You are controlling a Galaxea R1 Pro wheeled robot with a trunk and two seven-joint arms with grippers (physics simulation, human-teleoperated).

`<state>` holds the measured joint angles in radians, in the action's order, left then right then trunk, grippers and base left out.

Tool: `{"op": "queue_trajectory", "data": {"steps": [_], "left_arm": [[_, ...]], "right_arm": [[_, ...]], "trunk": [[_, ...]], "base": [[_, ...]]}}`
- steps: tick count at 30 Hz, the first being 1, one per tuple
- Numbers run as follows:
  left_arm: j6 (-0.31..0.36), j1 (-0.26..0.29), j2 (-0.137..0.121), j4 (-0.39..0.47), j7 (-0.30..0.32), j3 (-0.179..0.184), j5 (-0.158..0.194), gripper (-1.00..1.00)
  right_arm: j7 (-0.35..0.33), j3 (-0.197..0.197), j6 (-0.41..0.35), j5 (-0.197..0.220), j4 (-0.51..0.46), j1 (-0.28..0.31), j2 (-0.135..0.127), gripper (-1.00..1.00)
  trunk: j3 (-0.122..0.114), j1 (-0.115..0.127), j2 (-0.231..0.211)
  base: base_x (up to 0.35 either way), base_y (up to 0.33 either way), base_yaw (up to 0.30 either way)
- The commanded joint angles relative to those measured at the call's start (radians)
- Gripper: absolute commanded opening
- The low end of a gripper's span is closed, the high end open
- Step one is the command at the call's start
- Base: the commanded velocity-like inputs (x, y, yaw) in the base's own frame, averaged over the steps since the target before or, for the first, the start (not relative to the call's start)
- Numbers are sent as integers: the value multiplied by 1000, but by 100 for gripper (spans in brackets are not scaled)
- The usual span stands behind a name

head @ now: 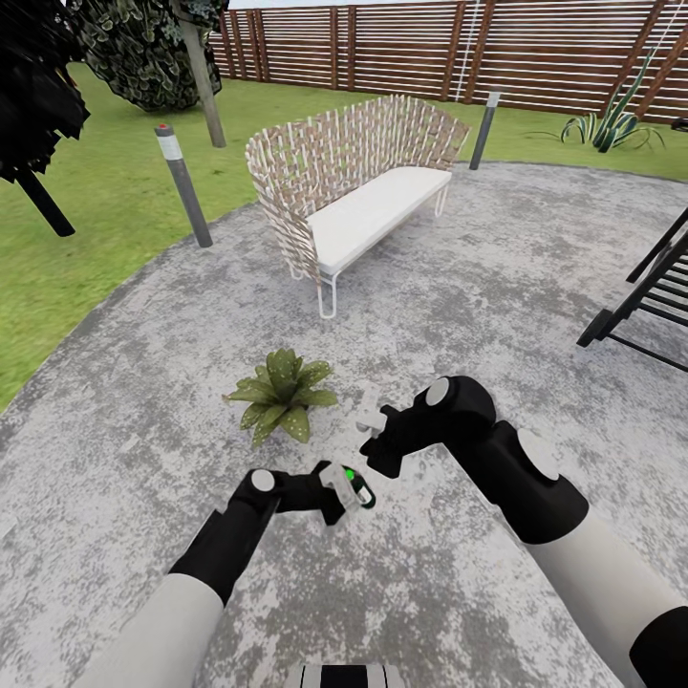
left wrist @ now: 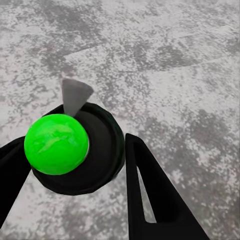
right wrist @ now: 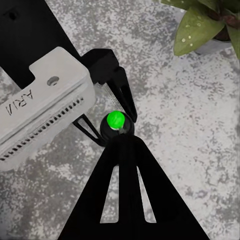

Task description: Pick up the pesticide atomizer in the garden and spray insectifuge to fully cover both potted plants in the garden.

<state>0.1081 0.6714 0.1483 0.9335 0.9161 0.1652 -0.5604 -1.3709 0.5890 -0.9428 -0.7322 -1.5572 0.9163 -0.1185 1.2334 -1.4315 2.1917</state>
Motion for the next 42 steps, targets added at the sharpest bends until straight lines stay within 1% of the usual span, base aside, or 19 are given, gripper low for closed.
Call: {"op": "queue_trajectory", "data": {"steps": [1, 4, 7, 17, 18, 21, 22, 24, 27, 30, 35, 42], "left_arm": [[11, 0, 0, 4, 6, -1, 1, -100], [13, 0, -4, 11, 9, -3, 20, -100], [13, 0, -5, 14, 11, -4, 27, -100], [13, 0, -1, 43, 19, -6, 33, -100], [13, 0, 0, 46, 19, -5, 41, -100], [12, 0, -3, 50, 22, -2, 98, -100], [12, 0, -3, 50, 22, -1, 109, -100], [12, 0, -4, 51, 22, 0, 121, -100], [12, 0, -3, 51, 24, 1, 127, -100], [11, 0, -2, 51, 24, 2, 130, -100], [10, 0, 1, 51, 24, 3, 131, -100], [10, 0, 3, 51, 23, 3, 136, -100]], "right_arm": [[-10, 1, -7, -10, -1, 1, -1, -100], [-10, -1, -6, -11, -1, 1, -2, -100], [-10, -1, -4, -11, -1, 1, -3, -100], [-7, -3, 8, -12, 2, 1, -7, -100], [-6, -3, 9, -12, 6, 1, -8, -100], [-1, -4, 31, -11, 15, 1, -16, -100], [0, -4, 38, -11, 17, 1, -17, -100], [0, -8, 45, -10, 19, 1, -19, -100], [2, -25, 49, -10, 20, 2, -19, -100], [2, -32, 51, -10, 21, 7, -20, -100], [3, -36, 50, -10, 22, 25, -18, -100], [3, -37, 50, -10, 23, 29, -12, -100]], "trunk": [[1, 0, 0], [1, 0, 0], [1, 0, 0], [1, 0, 0], [1, 0, 0], [1, 0, 0], [1, 0, 0], [1, 0, 0], [1, 0, 0], [1, 0, 0], [1, 0, 0], [1, 0, 0]], "base": [[0, 0, 0], [0, 0, 0], [0, 0, 0], [0, 0, 0], [0, 0, 0], [0, 0, 0], [0, 0, 0], [0, 0, 0], [0, 0, 0], [0, 0, 0], [0, 0, 0], [0, 0, 0]]}}
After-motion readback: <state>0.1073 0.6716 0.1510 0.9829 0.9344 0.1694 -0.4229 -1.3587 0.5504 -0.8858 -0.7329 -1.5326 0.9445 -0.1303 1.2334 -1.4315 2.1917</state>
